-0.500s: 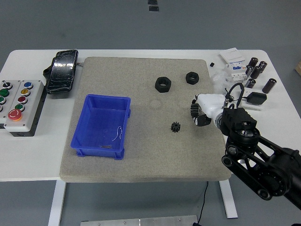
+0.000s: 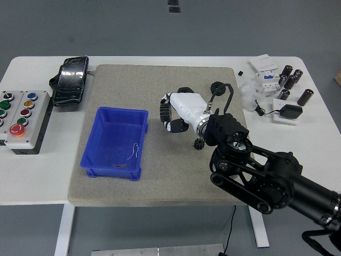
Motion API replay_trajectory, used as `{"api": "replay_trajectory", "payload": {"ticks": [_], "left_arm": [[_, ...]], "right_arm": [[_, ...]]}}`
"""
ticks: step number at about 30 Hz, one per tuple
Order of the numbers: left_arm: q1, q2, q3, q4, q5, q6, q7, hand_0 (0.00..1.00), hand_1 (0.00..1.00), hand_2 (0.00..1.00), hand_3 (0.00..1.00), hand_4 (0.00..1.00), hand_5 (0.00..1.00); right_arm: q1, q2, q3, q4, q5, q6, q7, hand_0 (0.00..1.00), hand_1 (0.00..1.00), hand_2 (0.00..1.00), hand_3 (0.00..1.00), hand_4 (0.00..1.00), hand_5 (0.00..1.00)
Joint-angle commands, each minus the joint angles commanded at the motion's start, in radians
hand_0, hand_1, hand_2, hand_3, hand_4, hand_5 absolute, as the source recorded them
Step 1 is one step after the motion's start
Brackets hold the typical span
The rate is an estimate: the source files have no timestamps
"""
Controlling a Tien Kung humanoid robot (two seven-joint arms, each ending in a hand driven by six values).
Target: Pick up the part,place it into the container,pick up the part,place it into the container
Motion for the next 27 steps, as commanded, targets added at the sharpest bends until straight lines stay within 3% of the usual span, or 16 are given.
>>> {"api": "replay_trajectory", "payload": {"ticks": [4,5,9,10,11,16,17,18,27], "left_arm": [[-0.002,0.001,0.000,0.000,0.001,0.002,0.005,0.626,0.632,0.607,0.638,0.607,0.343],[-0.002,0.001,-0.001,0.000,0.001,0.002,0.006,0.626,0.632,0.608,0.638,0.607,0.345],[-0.005,0.002,0.001,0.000,0.002,0.002,0.007,0.626,0.632,0.608,0.638,0.607,0.345],[-0.006,0.002,0.002,0.000,0.002,0.002,0.007,0.626,0.632,0.608,0.638,0.607,0.345],[-0.006,0.002,0.002,0.000,0.003,0.002,0.007,0.626,0.632,0.608,0.639,0.610,0.351],[-0.010,0.002,0.003,0.000,0.004,0.001,0.007,0.626,0.632,0.608,0.639,0.610,0.351],[-0.011,0.002,0.003,0.000,0.005,0.001,0.007,0.626,0.632,0.608,0.639,0.610,0.351],[-0.011,0.003,0.003,0.000,0.005,0.001,0.007,0.626,0.632,0.608,0.639,0.610,0.351],[-0.011,0.001,0.001,0.000,0.009,0.000,0.005,0.626,0.632,0.608,0.639,0.610,0.351]], "right_arm": [[0.051,0.026,-0.093,-0.046,0.070,-0.093,0.089,0.393,0.486,0.553,0.614,0.285,0.002],[0.058,0.030,-0.112,-0.053,0.074,-0.109,0.106,0.624,0.727,0.739,0.720,0.327,0.217],[0.081,0.046,-0.173,-0.075,0.068,-0.145,0.142,0.624,0.727,0.739,0.720,0.327,0.217],[0.084,0.048,-0.184,-0.080,0.068,-0.147,0.144,0.624,0.727,0.739,0.720,0.327,0.217],[0.086,0.050,-0.195,-0.085,0.071,-0.149,0.147,0.762,0.850,0.863,0.895,0.492,0.268],[0.085,0.056,-0.219,-0.103,0.075,-0.121,0.130,0.762,0.850,0.863,0.895,0.492,0.268],[0.084,0.054,-0.215,-0.105,0.073,-0.113,0.125,0.776,0.863,0.878,0.903,0.559,0.283],[0.082,0.052,-0.210,-0.106,0.071,-0.107,0.121,0.776,0.863,0.878,0.903,0.559,0.283],[0.033,0.021,-0.095,-0.080,0.053,-0.076,0.093,0.765,0.860,0.875,0.898,0.599,0.278]]}}
